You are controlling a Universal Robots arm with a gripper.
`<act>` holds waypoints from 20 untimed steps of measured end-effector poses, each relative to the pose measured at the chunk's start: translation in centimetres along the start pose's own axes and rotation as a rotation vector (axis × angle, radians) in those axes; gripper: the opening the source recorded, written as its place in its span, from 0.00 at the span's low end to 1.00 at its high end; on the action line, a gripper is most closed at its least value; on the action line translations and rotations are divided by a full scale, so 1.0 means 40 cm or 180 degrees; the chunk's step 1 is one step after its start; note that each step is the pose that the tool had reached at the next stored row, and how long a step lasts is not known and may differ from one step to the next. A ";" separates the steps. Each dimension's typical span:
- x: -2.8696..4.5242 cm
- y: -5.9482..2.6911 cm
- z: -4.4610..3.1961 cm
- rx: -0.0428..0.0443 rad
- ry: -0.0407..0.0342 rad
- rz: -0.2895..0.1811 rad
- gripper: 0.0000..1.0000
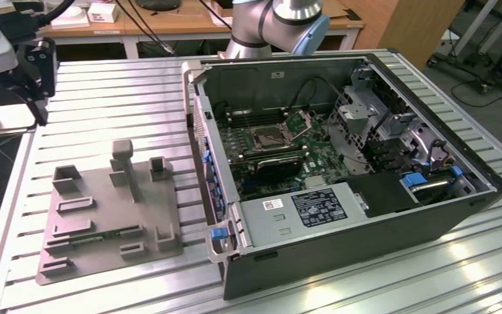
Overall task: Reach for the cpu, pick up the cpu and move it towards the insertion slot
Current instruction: 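Pick up the cpu and move it towards the insertion slot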
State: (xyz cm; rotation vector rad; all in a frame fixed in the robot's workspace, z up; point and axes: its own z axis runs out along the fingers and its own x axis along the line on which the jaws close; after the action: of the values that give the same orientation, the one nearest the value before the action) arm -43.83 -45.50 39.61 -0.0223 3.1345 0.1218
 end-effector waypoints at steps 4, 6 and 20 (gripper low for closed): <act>-0.002 0.000 0.000 0.0000 0.0000 0.0000 0.55; -0.003 0.000 0.000 0.0000 0.0000 0.0000 0.55; -0.009 0.000 0.000 0.0000 0.0000 0.0000 0.55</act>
State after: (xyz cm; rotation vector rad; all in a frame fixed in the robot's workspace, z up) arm -43.46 -45.50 39.61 -0.0222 3.1346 0.1217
